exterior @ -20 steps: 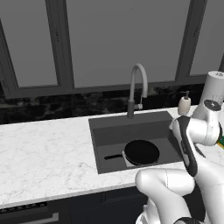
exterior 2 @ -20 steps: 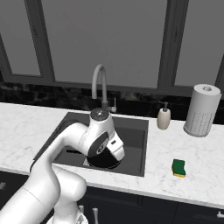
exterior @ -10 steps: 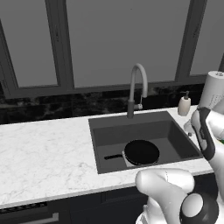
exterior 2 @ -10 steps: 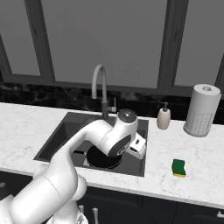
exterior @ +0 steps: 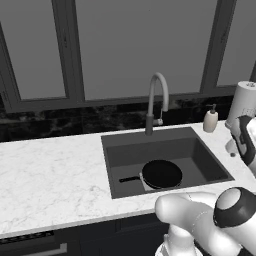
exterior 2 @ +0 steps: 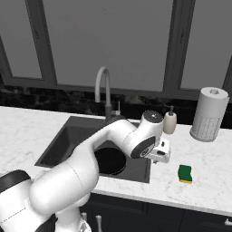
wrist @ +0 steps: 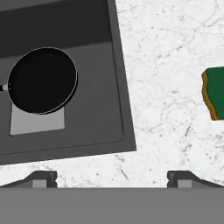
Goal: Pick the pan and sponge and place them into the sink. Then turn on the water.
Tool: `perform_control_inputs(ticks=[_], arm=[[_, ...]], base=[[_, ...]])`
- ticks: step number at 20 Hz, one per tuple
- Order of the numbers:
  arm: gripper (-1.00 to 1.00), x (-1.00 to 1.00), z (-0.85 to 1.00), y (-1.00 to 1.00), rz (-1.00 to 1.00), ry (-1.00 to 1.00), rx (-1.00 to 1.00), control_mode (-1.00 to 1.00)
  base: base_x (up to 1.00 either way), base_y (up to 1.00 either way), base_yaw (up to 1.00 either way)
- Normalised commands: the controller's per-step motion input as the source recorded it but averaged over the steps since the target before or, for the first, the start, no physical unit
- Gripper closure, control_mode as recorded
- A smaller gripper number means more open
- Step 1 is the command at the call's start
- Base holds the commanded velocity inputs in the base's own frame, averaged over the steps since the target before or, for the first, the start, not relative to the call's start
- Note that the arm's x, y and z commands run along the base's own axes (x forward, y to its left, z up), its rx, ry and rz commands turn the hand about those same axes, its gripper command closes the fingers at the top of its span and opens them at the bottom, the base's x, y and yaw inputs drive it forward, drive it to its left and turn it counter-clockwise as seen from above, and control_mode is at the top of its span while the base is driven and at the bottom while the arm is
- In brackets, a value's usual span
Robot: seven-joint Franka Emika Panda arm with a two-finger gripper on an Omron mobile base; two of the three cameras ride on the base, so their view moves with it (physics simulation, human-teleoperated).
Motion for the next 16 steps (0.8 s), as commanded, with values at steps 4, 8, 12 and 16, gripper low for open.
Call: perform_control_inputs(ticks=[4, 8, 12, 16], arm=[[-1.0, -0.01, -0.19, -0.56, 0.08, 0.07, -0.12, -1.0], [-1.0, 0.0, -0.1, -0.55, 0.1, 0.02, -0.05, -1.0], [-1.0, 0.0, -0.18, -0.51, 0.01, 0.0, -0.02, -1.0], [-1.0, 0.11, -0.02, -0.39, 0.0, 0.0, 0.0, -1.0]], base=[[0.0, 0.0, 0.0], [0.0, 0.0, 0.0], [0.0, 0.0, 0.0], [0.0, 0.0, 0.0]])
